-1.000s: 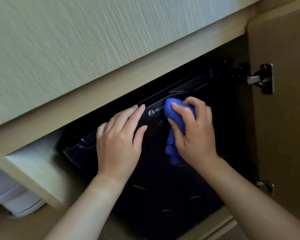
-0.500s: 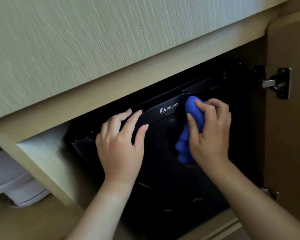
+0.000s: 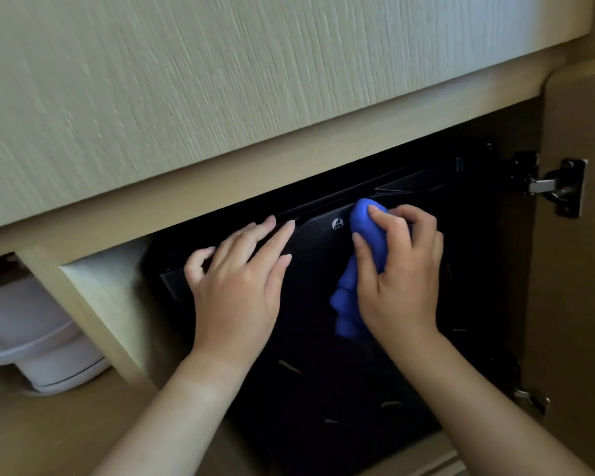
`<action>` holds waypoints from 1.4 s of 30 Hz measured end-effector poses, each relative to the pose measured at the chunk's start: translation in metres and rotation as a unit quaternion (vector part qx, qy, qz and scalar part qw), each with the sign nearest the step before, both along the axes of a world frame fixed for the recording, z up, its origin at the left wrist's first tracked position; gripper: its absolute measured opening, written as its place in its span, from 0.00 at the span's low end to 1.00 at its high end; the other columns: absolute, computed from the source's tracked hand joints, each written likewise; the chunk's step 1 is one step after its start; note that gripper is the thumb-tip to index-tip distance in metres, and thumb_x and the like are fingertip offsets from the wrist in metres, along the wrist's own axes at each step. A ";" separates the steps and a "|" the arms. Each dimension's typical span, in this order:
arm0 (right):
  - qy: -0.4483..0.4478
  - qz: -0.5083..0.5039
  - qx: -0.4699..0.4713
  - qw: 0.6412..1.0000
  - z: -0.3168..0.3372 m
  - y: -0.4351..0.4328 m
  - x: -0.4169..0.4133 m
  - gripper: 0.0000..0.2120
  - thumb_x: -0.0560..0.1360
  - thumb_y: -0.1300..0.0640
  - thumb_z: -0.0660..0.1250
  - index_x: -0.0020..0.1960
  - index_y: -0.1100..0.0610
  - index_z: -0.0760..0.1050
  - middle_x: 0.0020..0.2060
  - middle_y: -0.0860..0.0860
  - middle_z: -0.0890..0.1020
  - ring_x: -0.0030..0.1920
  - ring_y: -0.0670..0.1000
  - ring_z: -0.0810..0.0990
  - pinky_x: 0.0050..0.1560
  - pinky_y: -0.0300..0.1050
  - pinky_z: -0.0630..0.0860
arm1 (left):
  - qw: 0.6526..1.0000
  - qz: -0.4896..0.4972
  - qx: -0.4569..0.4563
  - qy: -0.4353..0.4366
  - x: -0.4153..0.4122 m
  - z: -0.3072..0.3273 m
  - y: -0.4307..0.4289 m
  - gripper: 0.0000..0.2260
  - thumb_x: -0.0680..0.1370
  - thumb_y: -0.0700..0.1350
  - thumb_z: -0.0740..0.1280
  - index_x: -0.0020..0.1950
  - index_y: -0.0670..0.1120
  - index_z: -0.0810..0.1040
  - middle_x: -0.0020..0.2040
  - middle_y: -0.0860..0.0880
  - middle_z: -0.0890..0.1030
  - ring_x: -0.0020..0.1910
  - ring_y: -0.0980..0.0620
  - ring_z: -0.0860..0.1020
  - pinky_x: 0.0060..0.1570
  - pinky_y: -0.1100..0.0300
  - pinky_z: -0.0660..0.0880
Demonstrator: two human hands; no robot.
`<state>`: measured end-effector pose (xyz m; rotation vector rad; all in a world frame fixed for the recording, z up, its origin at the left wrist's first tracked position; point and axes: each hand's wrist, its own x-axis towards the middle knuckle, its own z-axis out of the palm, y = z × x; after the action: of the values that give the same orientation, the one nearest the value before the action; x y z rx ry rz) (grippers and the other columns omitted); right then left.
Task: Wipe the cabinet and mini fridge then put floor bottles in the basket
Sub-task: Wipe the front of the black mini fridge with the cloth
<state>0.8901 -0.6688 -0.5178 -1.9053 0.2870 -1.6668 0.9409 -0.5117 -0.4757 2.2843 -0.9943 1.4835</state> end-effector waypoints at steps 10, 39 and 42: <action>0.007 -0.037 -0.027 0.999 -0.016 0.022 0.007 0.14 0.76 0.49 0.60 0.60 0.52 0.69 0.60 0.56 0.70 0.57 0.57 0.67 0.51 0.59 0.74 | 0.995 0.004 -0.065 0.070 0.006 -0.003 0.053 0.17 0.79 0.53 0.61 0.64 0.51 0.78 0.59 0.46 0.76 0.57 0.46 0.71 0.61 0.65 0.61; 0.047 0.017 -0.041 0.998 -0.021 0.057 0.002 0.16 0.76 0.51 0.62 0.59 0.59 0.72 0.59 0.60 0.71 0.56 0.58 0.70 0.57 0.33 0.59 | 0.996 0.010 -0.015 0.090 -0.023 -0.019 0.077 0.22 0.78 0.50 0.63 0.72 0.48 0.71 0.72 0.44 0.68 0.73 0.42 0.63 0.70 0.42 0.60; 0.020 0.034 -0.058 0.998 -0.015 0.086 0.011 0.14 0.76 0.54 0.64 0.59 0.57 0.71 0.59 0.59 0.71 0.56 0.59 0.70 0.59 0.39 0.63 | 0.999 -0.017 -0.010 0.046 -0.027 -0.027 0.092 0.20 0.78 0.47 0.65 0.69 0.46 0.73 0.71 0.43 0.69 0.72 0.42 0.64 0.69 0.42 0.63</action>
<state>0.9007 -0.5832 -0.5330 -2.0125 0.1416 -1.6348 0.9143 -0.4195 -0.5028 2.2887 -0.9833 1.3551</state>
